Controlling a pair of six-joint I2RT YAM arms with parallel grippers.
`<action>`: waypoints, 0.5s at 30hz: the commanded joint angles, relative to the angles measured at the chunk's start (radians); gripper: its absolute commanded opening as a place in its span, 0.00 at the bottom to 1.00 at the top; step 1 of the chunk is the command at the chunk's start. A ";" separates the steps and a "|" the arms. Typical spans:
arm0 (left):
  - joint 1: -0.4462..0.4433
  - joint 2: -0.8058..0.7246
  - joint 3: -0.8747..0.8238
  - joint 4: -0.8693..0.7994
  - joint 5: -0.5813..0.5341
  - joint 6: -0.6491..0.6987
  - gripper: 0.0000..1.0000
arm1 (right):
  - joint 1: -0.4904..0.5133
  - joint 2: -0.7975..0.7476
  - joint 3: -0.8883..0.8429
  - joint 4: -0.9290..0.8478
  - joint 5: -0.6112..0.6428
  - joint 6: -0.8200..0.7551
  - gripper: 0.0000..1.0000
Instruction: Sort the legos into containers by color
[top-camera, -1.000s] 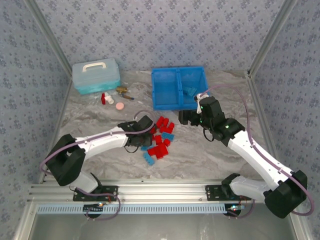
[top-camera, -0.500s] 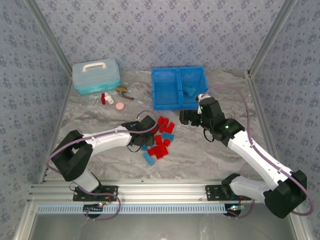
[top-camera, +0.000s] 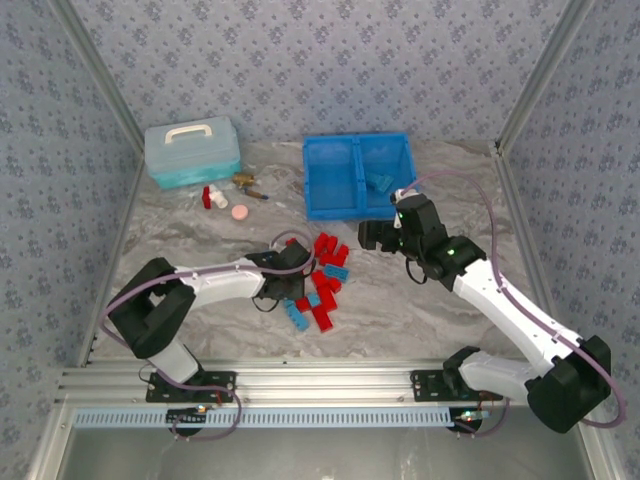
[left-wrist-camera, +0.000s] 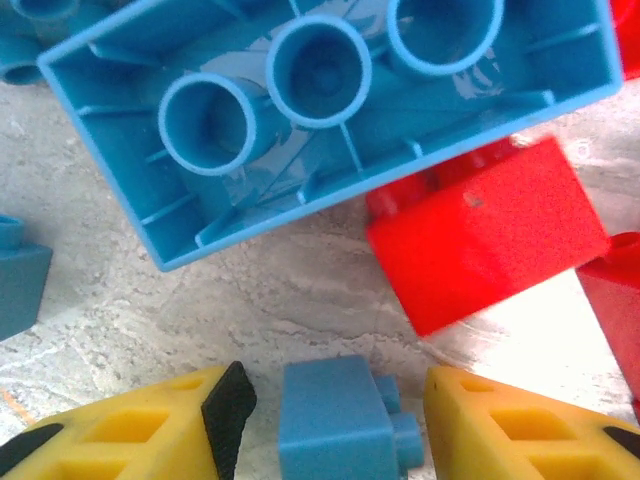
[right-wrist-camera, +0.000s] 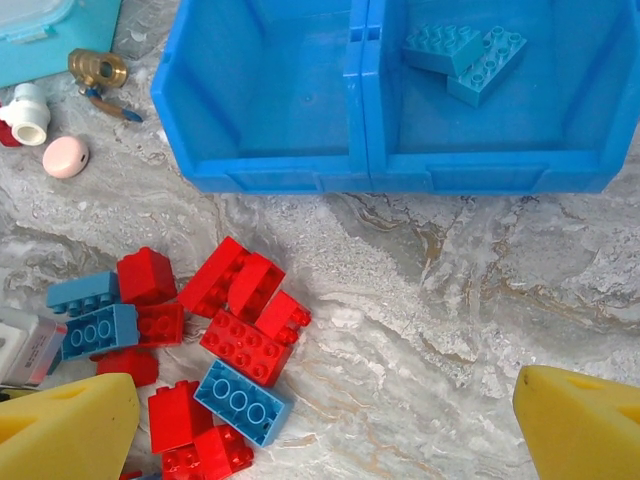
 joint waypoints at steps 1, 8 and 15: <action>-0.003 0.001 -0.027 -0.062 -0.014 0.002 0.48 | 0.008 0.018 0.044 -0.020 0.016 0.020 0.99; -0.003 -0.067 0.006 -0.090 -0.014 0.006 0.21 | 0.018 0.038 0.073 -0.032 0.021 0.022 0.99; -0.023 -0.224 0.189 -0.060 -0.054 0.090 0.16 | 0.024 -0.028 0.071 -0.048 0.070 0.050 0.99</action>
